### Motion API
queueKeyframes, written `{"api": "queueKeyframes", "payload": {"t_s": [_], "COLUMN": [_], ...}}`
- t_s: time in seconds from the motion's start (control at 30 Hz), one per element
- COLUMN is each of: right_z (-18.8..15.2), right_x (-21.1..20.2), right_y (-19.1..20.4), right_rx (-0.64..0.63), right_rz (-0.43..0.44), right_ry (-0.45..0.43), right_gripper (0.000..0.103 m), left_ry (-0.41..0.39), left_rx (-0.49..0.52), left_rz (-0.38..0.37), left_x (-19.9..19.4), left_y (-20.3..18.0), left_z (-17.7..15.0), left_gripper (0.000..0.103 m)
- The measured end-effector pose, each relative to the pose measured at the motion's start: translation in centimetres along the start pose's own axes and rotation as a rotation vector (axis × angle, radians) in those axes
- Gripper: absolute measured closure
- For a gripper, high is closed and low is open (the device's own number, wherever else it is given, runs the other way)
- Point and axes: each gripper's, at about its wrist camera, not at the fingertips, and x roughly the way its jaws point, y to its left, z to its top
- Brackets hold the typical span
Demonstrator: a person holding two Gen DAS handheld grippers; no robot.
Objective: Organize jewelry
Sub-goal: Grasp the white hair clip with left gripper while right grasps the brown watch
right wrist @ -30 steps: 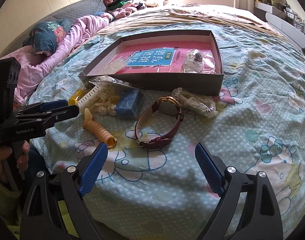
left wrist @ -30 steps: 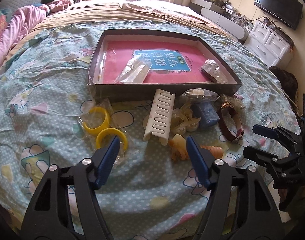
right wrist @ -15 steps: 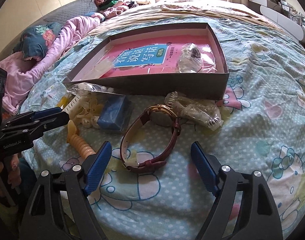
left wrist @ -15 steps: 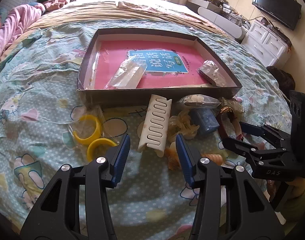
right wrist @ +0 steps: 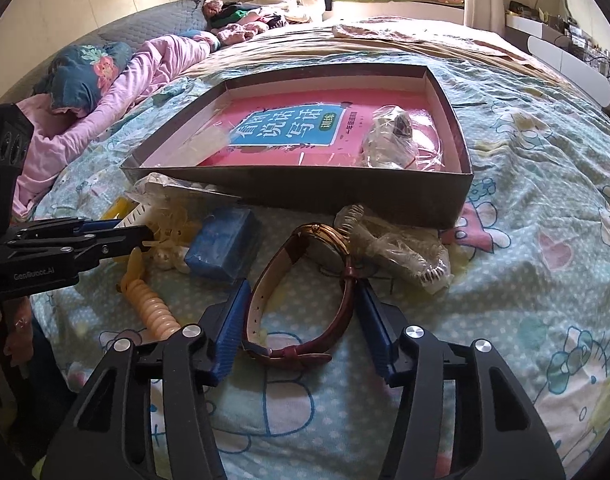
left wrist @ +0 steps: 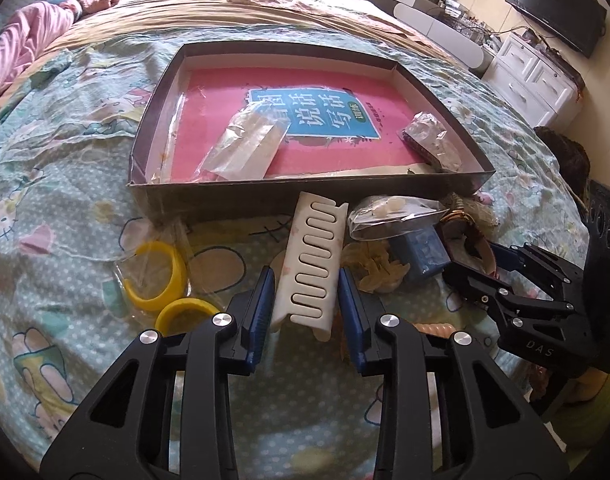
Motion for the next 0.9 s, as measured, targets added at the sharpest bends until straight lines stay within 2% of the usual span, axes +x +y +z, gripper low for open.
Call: {"api": "queueKeyframes", "payload": {"t_s": [0.2, 0.43, 0.9], "right_z": [-0.1, -0.4, 0.8], "right_x": [-1.3, -3.1, -5.8], "right_y": [-0.3, 0.0, 1.5], "right_rx": [0.004, -0.003, -0.048], "right_rz": [0.021, 0.035, 0.062], "right_ry": [-0.008, -0.021, -0.083], "right_gripper": [0.056, 0.056, 0.056], "left_ry": [-0.010, -0.071, -0.215], "left_rx": [0.001, -0.047, -0.110], "left_rz": [-0.019, -0.031, 0.019], "left_x": [0.1, -2.3, -7.9], "left_y": [0.1, 1.4, 3.8], "left_z": [0.0, -0.4, -0.1], "left_gripper": [0.082, 0.084, 0.084]}}
